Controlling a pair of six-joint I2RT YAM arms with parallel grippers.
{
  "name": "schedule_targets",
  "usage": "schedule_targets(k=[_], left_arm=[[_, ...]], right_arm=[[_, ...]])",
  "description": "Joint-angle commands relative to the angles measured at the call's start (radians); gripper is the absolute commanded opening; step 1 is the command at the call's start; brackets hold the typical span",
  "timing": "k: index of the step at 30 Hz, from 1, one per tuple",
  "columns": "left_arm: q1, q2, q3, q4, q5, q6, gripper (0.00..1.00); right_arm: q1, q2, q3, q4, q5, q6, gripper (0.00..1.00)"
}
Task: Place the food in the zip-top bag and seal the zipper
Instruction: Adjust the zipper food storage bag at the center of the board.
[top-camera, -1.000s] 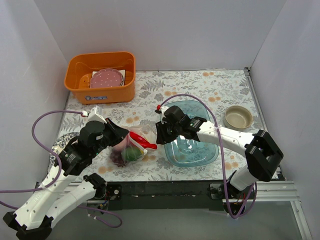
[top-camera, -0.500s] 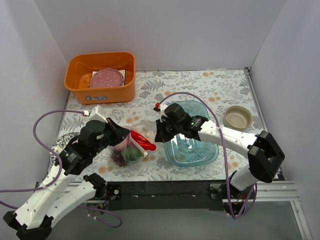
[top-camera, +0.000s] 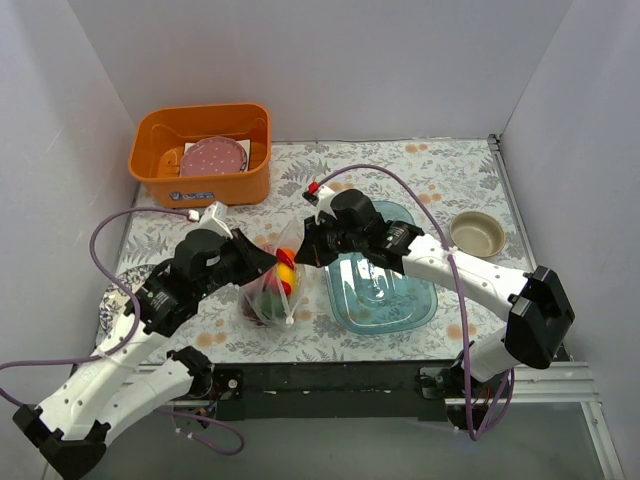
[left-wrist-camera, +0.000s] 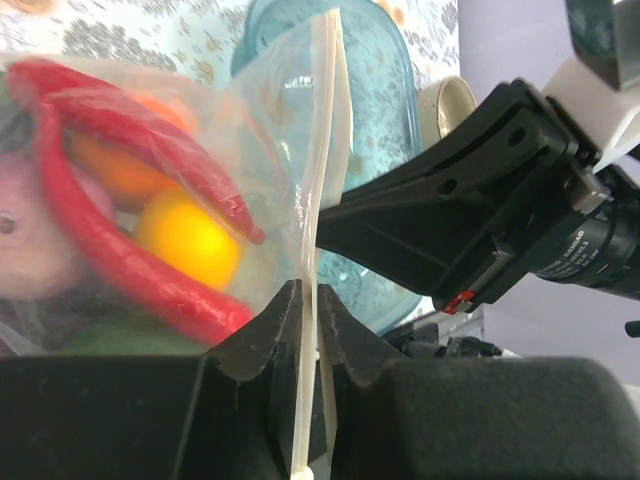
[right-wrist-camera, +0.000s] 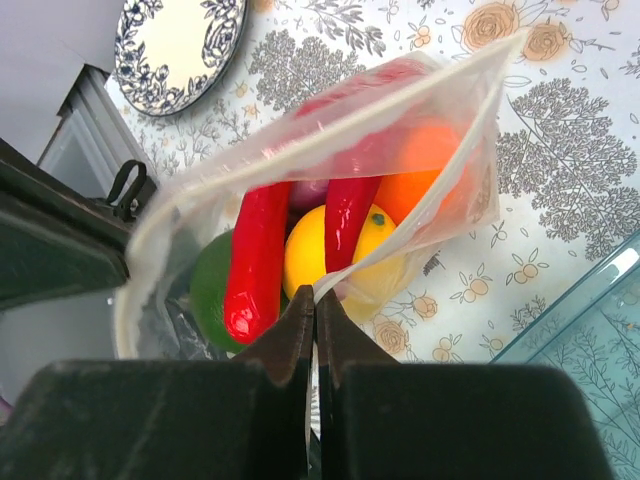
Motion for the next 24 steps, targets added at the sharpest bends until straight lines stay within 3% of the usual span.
schedule_targets(k=[1, 4, 5, 6, 10, 15, 17, 21, 24], left_arm=[[-0.002, 0.04, -0.009, 0.064, 0.117, 0.03, 0.14], [-0.003, 0.079, -0.026, 0.113, 0.209, 0.028, 0.23], [-0.002, 0.083, -0.041, 0.13, 0.226, 0.027, 0.31], [-0.003, 0.082, -0.047, 0.144, 0.251, 0.027, 0.5], [-0.002, 0.083, -0.061, 0.199, 0.289, -0.007, 0.79], [-0.003, -0.042, -0.087, 0.123, 0.11, -0.119, 0.92], [-0.002, -0.135, -0.099, 0.074, 0.009, -0.206, 0.92], [-0.003, -0.246, -0.138, -0.005, -0.039, -0.306, 0.93], [-0.002, -0.307, -0.194, -0.039, 0.007, -0.41, 0.91]], right_arm=[[0.003, -0.033, 0.048, 0.054, 0.04, 0.027, 0.01], [0.001, -0.048, 0.018, 0.058, 0.077, 0.043, 0.01], [0.001, -0.053, 0.011, 0.051, 0.104, 0.05, 0.01], [0.001, -0.064, 0.005, 0.045, 0.124, 0.058, 0.01], [0.0, -0.085, -0.035, 0.018, 0.204, 0.093, 0.01], [-0.002, -0.096, -0.066, 0.015, 0.237, 0.145, 0.01], [-0.002, -0.097, -0.074, 0.005, 0.269, 0.153, 0.01], [-0.003, -0.099, -0.068, -0.015, 0.304, 0.165, 0.01], [-0.005, -0.097, -0.06, -0.034, 0.329, 0.176, 0.01]])
